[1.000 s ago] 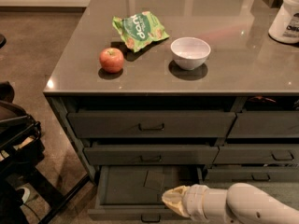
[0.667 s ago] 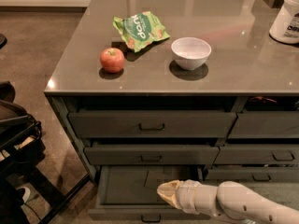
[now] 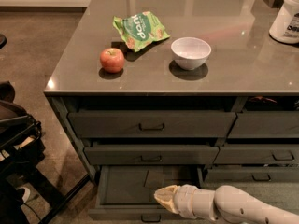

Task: Close bottom drawer

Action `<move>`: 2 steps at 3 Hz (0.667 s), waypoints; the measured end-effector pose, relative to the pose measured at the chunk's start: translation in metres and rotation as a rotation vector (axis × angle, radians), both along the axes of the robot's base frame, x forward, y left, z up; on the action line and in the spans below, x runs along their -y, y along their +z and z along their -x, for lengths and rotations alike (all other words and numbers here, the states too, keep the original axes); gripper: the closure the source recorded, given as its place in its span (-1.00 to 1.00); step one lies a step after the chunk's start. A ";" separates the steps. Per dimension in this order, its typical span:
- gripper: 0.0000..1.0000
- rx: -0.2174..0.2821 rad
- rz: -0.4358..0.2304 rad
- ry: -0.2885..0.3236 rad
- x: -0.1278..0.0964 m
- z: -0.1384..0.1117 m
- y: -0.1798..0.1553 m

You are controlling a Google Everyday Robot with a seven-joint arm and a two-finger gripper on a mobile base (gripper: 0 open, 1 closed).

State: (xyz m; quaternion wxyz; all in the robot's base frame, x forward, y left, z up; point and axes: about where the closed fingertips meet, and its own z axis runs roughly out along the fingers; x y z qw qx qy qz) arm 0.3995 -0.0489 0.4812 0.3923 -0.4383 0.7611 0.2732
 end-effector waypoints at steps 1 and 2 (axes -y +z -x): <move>1.00 -0.021 -0.053 -0.004 -0.005 0.005 -0.021; 1.00 0.000 -0.156 0.014 -0.004 0.000 -0.056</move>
Offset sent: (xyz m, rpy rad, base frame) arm -0.0123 0.0285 -0.1505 0.4328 0.0629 0.0305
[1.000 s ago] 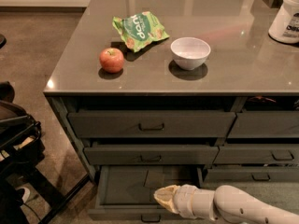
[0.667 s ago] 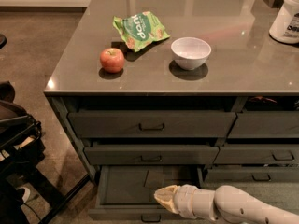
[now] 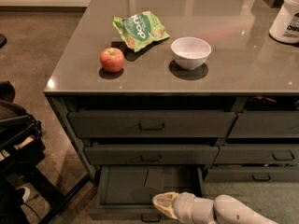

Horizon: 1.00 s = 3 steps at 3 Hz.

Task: Close bottom drawer

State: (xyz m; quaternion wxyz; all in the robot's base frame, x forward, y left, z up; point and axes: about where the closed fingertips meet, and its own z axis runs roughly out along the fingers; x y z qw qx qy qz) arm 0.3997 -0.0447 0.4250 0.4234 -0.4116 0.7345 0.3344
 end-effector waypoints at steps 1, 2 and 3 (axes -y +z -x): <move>1.00 -0.007 -0.116 0.009 -0.003 -0.004 -0.045; 1.00 -0.061 -0.229 0.004 -0.015 -0.001 -0.098; 1.00 -0.086 -0.272 -0.011 -0.023 0.002 -0.115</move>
Offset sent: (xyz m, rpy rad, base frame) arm -0.0060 0.0311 -0.1731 0.3868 0.1465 -0.0118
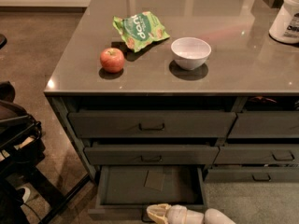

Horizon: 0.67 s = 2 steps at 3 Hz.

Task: Close bottom drawer

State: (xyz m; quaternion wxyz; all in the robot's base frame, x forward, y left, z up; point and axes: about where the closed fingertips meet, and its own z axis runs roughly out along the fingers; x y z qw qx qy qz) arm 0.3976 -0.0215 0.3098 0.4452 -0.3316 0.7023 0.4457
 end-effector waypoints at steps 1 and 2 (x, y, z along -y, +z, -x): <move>1.00 -0.007 -0.002 -0.018 0.003 0.000 -0.003; 1.00 -0.045 0.001 -0.072 0.008 -0.001 -0.039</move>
Offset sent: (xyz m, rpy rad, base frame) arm 0.0012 -0.0179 -0.0911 -0.0023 0.1016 -0.1557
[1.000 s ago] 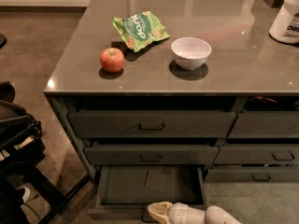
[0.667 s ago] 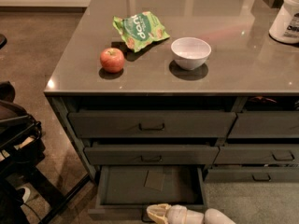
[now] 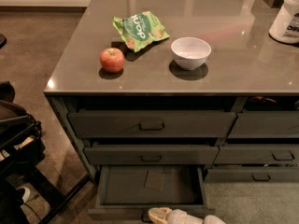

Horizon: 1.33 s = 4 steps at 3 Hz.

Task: Close bottom drawer

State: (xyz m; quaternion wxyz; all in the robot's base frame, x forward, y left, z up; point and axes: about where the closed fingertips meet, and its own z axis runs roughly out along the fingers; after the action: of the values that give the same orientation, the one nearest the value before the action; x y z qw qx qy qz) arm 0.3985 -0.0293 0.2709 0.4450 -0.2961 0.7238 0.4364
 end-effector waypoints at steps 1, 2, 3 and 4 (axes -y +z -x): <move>1.00 -0.037 -0.031 -0.045 0.008 0.002 -0.036; 1.00 -0.072 -0.067 -0.081 0.014 0.004 -0.066; 1.00 -0.101 -0.086 -0.119 0.017 0.003 -0.092; 1.00 -0.096 -0.073 -0.110 0.014 -0.011 -0.102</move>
Offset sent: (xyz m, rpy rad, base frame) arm -0.0056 -0.0258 -0.1038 0.1048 0.1137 -0.1311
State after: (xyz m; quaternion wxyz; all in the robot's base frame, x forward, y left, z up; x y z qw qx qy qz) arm 0.4095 -0.0430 0.1686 0.4435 -0.2182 0.7432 0.4509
